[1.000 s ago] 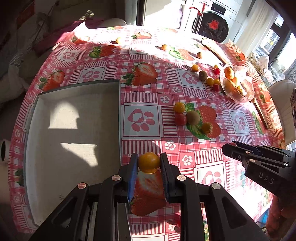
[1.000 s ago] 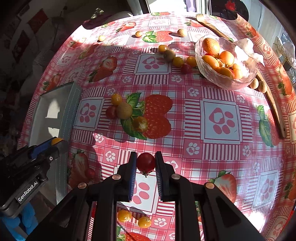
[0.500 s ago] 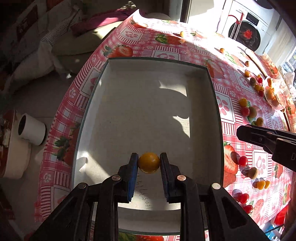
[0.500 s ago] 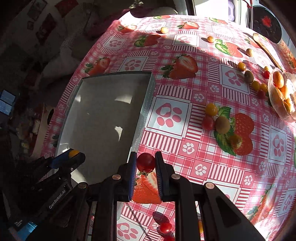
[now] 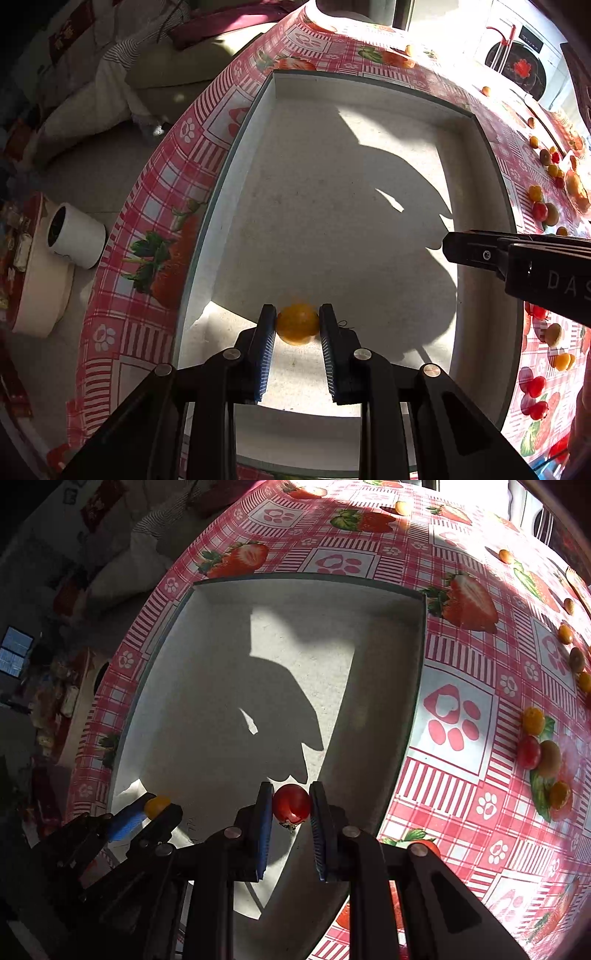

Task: Organize fruits
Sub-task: 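Carry both tomatoes over the white tray and open both tools to drop them, then grasp a red cherry tomato with the left tool while the right tool grasps a yellow one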

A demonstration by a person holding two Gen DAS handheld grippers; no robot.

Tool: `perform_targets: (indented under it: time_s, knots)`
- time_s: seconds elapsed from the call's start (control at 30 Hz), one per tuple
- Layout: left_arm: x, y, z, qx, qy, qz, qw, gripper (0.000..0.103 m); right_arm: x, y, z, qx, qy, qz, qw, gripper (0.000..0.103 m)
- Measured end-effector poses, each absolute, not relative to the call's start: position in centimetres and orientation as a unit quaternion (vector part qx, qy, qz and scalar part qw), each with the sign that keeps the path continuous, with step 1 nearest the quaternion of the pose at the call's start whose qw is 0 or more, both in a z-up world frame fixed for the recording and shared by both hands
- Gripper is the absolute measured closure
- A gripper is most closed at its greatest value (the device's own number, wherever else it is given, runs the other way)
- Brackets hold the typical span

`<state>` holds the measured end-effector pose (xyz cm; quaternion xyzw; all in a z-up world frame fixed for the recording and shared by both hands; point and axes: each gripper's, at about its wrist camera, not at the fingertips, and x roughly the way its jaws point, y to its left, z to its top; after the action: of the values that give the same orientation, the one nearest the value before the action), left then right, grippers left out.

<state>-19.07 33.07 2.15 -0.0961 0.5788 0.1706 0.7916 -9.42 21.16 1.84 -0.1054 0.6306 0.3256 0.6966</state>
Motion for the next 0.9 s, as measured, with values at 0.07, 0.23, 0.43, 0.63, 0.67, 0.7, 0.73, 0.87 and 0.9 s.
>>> perform_targets:
  time_s: [0.07,0.23,0.43,0.63,0.67,0.7,0.73,0.87,0.9]
  knots:
    - [-18.9,33.0,2.0,-0.091,0.578,0.169,0.793,0.077,-9.3,21.3,1.3,-0.109,0.634,0.321,0.695,0.082]
    - [-19.0,32.8,2.2,-0.084,0.579,0.175,0.792,0.062,-9.5,21.6,1.0,-0.118,0.632,0.318,0.697,0.081]
    - [-19.3,33.1,2.6,-0.065,0.571,0.191,0.796,0.021,-9.3,21.8,1.2,-0.103,0.637,0.327,0.690,0.056]
    - [-19.1,32.5,2.6,-0.057,0.581,0.182,0.791,0.021,-8.8,19.8,3.8,-0.058,0.622,0.339,0.704,0.036]
    - [-19.0,32.2,2.7,-0.054,0.581,0.179,0.792,0.021,-8.8,19.2,4.4,-0.051,0.617,0.340,0.707,0.034]
    - [-18.8,32.0,2.9,-0.052,0.580,0.177,0.794,0.021,-8.6,18.6,4.9,-0.045,0.613,0.341,0.711,0.033]
    - [-18.6,31.6,3.1,-0.049,0.579,0.173,0.795,0.021,-8.5,18.0,5.4,-0.040,0.610,0.340,0.715,0.032]
    - [-17.7,29.9,4.3,-0.037,0.570,0.158,0.806,0.021,-8.1,15.2,7.1,-0.036,0.596,0.319,0.736,0.031]
    - [-17.4,29.6,4.6,-0.035,0.567,0.153,0.809,0.021,-8.0,14.4,7.3,-0.034,0.595,0.312,0.740,0.031]
